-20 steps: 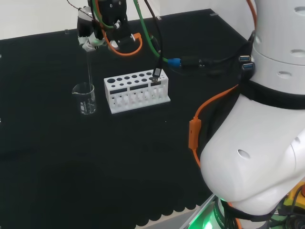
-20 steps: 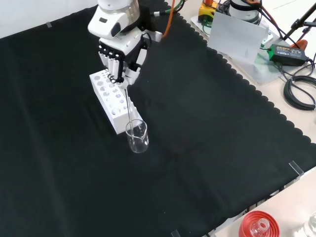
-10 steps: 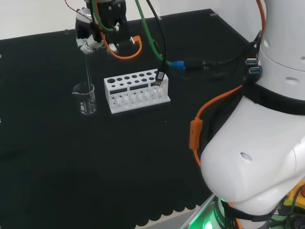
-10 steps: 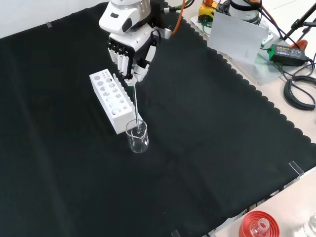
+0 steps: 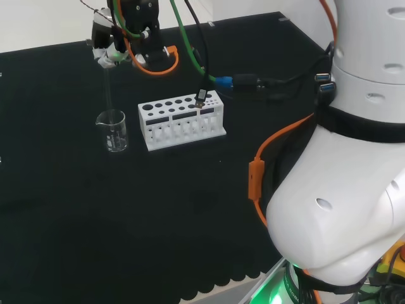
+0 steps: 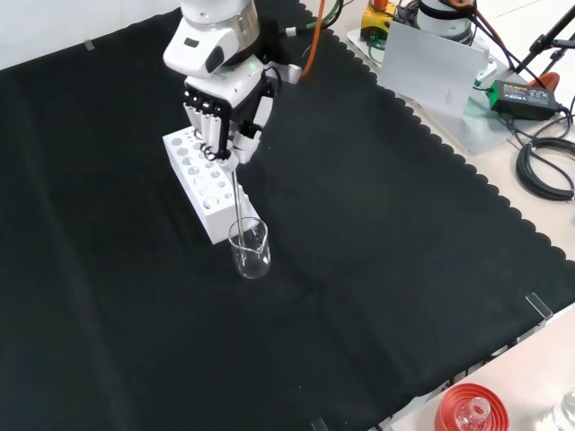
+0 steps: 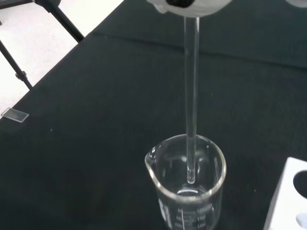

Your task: Stir in the beaker to the left of the white test tube rack with the glass rod.

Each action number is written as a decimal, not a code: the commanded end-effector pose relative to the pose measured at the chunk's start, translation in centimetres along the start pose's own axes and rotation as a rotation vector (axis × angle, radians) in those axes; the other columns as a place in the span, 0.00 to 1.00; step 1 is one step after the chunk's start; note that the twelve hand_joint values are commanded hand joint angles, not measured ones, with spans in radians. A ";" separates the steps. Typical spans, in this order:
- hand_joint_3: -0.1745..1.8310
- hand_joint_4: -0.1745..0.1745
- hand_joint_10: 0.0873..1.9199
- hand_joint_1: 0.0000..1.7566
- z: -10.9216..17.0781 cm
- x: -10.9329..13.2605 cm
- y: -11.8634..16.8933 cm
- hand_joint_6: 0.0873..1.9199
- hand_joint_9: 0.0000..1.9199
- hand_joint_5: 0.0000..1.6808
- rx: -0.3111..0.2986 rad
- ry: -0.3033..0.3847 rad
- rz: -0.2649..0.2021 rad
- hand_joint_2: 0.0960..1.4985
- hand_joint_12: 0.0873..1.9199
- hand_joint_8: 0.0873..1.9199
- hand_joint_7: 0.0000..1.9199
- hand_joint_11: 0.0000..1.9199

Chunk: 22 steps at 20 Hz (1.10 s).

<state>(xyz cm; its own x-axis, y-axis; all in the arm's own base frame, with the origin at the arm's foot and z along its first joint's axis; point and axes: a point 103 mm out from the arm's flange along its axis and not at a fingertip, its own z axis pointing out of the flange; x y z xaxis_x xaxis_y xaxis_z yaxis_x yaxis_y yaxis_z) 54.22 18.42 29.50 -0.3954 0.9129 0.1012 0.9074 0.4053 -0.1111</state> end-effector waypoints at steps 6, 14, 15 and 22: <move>0.09 0.00 0.30 0.74 -0.1 -2.8 1.9 0.28 0.87 0.63 0.020 -0.005 0.029 0.69 0.42 0.49 0.61 0.79; 0.09 0.00 0.30 0.74 0.0 -2.7 -0.4 0.28 0.87 0.63 0.024 -0.025 0.047 0.69 0.42 0.50 0.61 0.79; 0.09 0.00 0.30 0.74 0.0 -2.6 -0.8 0.28 0.87 0.63 0.028 -0.024 0.049 0.69 0.42 0.50 0.61 0.79; 0.09 0.00 0.30 0.74 0.2 -2.7 -2.1 0.28 0.87 0.63 0.034 -0.022 0.034 0.69 0.42 0.50 0.61 0.79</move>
<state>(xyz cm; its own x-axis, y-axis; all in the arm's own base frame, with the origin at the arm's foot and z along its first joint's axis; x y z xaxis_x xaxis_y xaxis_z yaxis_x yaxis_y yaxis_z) 54.97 15.93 29.67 -0.3645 0.9271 0.0878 0.9181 0.3735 -0.1328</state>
